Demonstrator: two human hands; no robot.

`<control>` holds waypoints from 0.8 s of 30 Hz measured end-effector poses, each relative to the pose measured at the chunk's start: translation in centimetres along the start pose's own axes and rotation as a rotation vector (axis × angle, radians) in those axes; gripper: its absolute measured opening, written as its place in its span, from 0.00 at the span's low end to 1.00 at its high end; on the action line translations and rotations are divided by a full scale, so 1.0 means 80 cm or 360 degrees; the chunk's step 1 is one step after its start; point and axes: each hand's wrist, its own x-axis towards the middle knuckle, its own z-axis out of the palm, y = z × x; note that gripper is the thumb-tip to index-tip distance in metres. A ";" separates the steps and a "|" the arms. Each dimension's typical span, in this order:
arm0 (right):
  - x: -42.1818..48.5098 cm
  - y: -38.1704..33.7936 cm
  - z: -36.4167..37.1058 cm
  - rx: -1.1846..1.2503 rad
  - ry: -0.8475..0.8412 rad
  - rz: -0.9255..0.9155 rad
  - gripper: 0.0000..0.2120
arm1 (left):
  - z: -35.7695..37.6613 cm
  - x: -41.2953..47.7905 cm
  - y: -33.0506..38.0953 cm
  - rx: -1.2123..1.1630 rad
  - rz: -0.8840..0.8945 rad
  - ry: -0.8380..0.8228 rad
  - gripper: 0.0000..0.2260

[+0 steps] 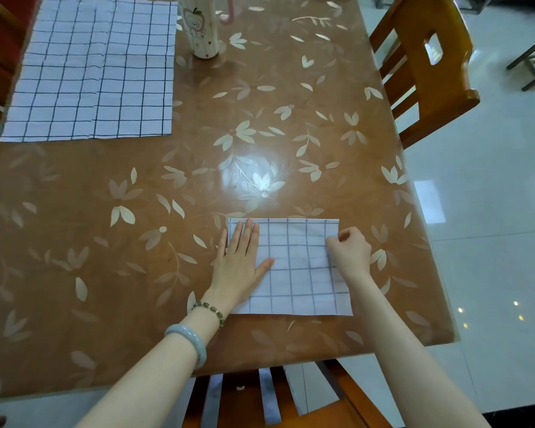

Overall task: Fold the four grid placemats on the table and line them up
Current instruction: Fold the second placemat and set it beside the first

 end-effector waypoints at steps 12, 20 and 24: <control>-0.029 -0.024 0.125 -0.0815 -0.0266 -0.1409 0.23 | 0.006 0.000 0.003 0.0217 -0.0036 0.0016 0.33; 0.027 0.044 0.052 -0.1130 -0.0037 -0.1124 0.32 | 0.005 0.001 -0.003 0.0127 -0.0029 -0.0044 0.35; 0.039 0.065 0.029 -0.1261 0.0049 -0.0980 0.30 | -0.007 -0.001 -0.037 0.0210 -0.0067 -0.0035 0.35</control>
